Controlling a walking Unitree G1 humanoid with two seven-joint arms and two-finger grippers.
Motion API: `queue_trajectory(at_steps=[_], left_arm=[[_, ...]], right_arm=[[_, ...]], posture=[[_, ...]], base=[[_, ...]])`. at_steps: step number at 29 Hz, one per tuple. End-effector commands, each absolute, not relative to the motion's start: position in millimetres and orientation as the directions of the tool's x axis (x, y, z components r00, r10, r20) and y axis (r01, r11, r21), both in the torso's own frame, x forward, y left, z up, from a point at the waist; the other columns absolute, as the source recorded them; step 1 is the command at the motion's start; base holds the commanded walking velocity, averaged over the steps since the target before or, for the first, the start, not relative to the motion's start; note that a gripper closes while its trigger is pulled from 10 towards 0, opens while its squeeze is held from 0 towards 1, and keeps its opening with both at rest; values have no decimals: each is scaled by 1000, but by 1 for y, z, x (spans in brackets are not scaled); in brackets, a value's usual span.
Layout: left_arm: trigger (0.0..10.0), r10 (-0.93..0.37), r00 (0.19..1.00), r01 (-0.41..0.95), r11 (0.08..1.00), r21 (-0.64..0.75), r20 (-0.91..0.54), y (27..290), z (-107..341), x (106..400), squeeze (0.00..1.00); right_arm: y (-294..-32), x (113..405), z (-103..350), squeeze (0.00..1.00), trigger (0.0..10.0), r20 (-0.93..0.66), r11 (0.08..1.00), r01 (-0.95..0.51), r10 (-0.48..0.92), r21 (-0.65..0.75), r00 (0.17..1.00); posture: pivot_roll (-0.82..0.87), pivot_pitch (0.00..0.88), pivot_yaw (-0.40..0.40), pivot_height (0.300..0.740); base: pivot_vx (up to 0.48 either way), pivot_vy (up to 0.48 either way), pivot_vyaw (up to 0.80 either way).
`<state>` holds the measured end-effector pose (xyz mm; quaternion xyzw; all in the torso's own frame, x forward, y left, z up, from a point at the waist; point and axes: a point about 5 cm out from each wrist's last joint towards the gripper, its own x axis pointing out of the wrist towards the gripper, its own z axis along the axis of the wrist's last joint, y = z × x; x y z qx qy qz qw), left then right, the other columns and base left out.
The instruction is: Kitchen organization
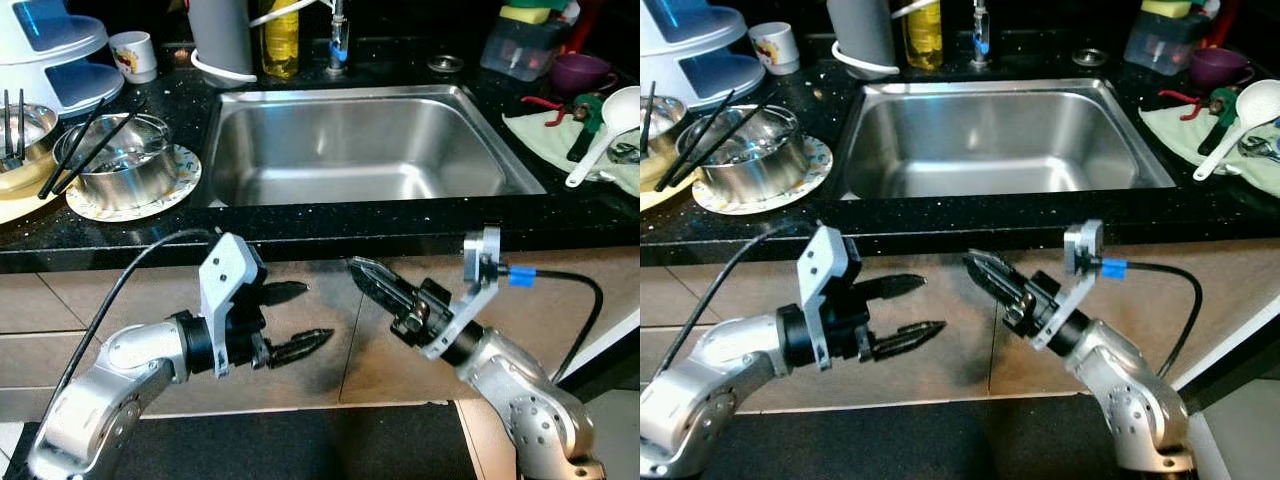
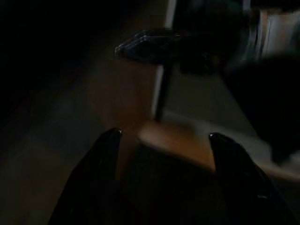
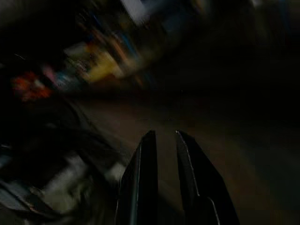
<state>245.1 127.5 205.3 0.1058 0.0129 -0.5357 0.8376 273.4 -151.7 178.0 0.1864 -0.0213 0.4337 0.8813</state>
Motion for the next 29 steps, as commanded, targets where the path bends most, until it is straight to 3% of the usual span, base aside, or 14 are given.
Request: queue_trajectory(at_steps=[1,2,3,4,7,9,11,16,18,19,21,22,23,29], left_arm=[[10000,-834,466,884,427,190,-294,135,180,244,0],[10000,-834,466,884,427,190,-294,135,180,244,0],[10000,-774,514,858,461,226,-370,142,166,246,0],[10000,-690,572,818,522,243,-443,151,151,250,0],[10000,-482,702,675,685,274,-525,172,116,256,0],[10000,-438,724,640,714,284,-533,176,109,257,0],[10000,-290,801,504,799,327,-524,187,88,261,0],[10000,-171,856,361,873,328,-488,192,66,260,0],[10000,-173,836,309,932,186,-521,184,35,252,0],[10000,-173,836,309,932,186,-521,184,35,252,0],[10000,-134,780,242,965,97,-611,180,-4,239,0],[10000,-53,722,234,957,171,-690,182,-35,222,0],[10000,-19,711,245,944,223,-703,183,-42,217,0],[10000,4,663,266,933,241,-748,183,-60,196,0]], right_arm=[[-160,280,147,0,10000,40,675,-654,685,340,728],[-160,280,147,0,10000,40,675,-654,685,340,728],[-168,285,130,0,10000,-52,756,-566,613,328,789],[-179,288,112,0,10000,-157,842,-446,506,304,848],[-203,287,75,0,10000,-309,951,-189,262,246,914],[-208,286,69,0,10000,-328,961,-140,216,239,920],[-210,282,59,0,10000,-325,974,-77,144,213,935],[-205,279,47,0,10000,-315,974,-28,100,225,944],[-191,272,20,0,10000,-414,977,-5,96,215,905],[-191,272,20,0,10000,-414,977,-5,96,215,905],[-175,258,-13,0,10000,-554,987,-34,115,154,824],[-164,239,-39,0,10000,-658,992,-96,126,81,742],[-161,233,-46,0,10000,-680,991,-116,126,61,722],[-156,211,-65,0,10000,-748,995,-62,102,82,656]], posture=[[-66,193,-3,740],[-66,193,-3,740],[-69,189,-1,740],[-69,189,-1,740],[-69,189,-1,740],[-69,189,-1,740],[-65,194,0,740],[-68,196,2,740],[-69,195,5,740],[-69,195,5,740],[-73,193,7,740],[-73,193,7,740],[-73,193,7,740],[-72,195,12,740]], base=[[0,0,0],[0,0,0],[0,0,0],[0,0,0],[0,0,0],[0,0,0],[0,0,0],[0,0,0],[0,0,0],[0,0,0],[0,0,0],[0,0,0],[0,0,0],[0,0,0]])
